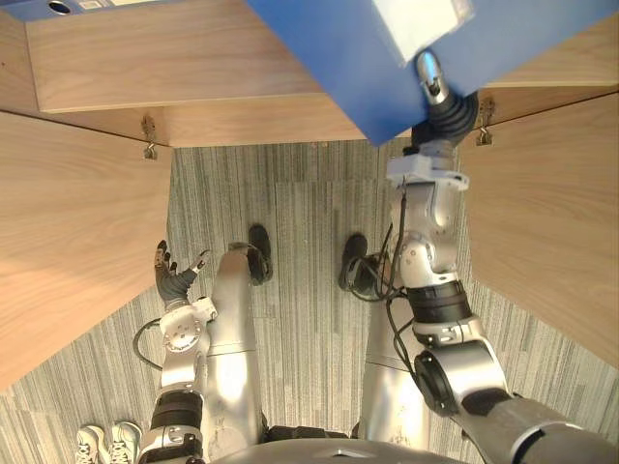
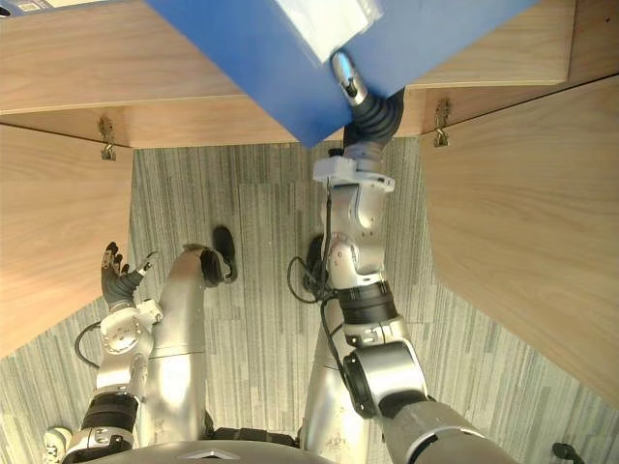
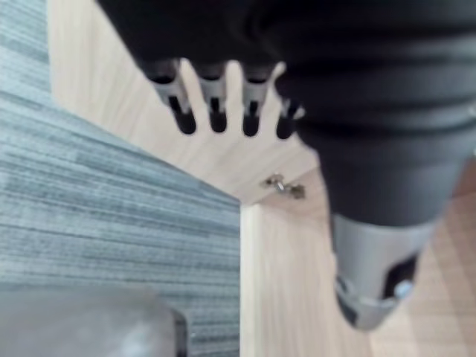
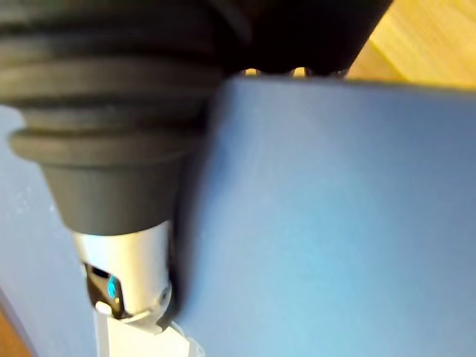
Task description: Walk over to the cabinet, pick up the folder, carry it to the office cabinet, place the folder inside the office cabinet, then close the office cabinet door
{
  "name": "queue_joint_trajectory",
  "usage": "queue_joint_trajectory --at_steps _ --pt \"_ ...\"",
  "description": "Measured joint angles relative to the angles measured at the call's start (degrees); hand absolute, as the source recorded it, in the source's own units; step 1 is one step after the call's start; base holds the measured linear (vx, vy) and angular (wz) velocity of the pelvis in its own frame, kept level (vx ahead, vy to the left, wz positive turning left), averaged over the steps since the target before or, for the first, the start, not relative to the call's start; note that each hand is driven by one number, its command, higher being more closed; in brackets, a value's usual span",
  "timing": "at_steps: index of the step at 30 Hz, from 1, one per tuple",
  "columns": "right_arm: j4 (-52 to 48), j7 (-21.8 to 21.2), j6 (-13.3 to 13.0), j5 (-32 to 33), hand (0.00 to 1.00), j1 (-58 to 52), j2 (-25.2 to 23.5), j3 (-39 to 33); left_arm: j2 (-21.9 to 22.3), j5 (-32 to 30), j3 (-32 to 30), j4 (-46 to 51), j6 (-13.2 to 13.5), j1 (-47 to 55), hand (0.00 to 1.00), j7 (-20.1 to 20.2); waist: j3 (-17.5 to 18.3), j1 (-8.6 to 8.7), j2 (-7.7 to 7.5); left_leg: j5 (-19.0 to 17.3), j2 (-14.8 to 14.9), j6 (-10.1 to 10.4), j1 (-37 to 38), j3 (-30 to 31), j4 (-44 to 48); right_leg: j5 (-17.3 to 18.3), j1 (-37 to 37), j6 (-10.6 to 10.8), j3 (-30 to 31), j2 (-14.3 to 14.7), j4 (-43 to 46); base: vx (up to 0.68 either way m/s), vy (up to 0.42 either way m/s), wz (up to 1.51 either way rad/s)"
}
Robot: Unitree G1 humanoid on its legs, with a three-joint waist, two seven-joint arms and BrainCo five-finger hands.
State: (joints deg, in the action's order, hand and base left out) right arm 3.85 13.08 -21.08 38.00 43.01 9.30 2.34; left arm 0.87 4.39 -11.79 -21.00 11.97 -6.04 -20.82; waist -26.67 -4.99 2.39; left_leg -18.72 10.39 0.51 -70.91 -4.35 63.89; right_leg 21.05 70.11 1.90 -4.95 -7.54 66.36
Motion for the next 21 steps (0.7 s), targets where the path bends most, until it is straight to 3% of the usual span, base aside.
queue_joint_trajectory --at_steps 7,21 --pt "5.7 1.0 0.0 6.4 1.00 7.2 2.8 -4.1 -0.6 1.8 -0.9 0.0 1.1 -0.1 0.00 0.0 0.0 -1.19 -0.05 1.8 -0.9 0.5 -2.6 1.6 -1.1 -0.1 1.7 -0.8 -1.7 -0.8 0.0 -0.05 -0.042 0.14" --pt "15.1 6.9 -0.6 13.8 1.00 19.7 7.8 -11.1 -1.7 2.3 -0.1 0.0 1.1 -0.1 0.00 -0.1 0.0 -1.52 -0.07 3.7 -1.8 1.6 -6.3 4.2 -1.2 0.2 4.1 -1.8 -4.2 -1.4 1.2 -0.04 -0.013 0.07"
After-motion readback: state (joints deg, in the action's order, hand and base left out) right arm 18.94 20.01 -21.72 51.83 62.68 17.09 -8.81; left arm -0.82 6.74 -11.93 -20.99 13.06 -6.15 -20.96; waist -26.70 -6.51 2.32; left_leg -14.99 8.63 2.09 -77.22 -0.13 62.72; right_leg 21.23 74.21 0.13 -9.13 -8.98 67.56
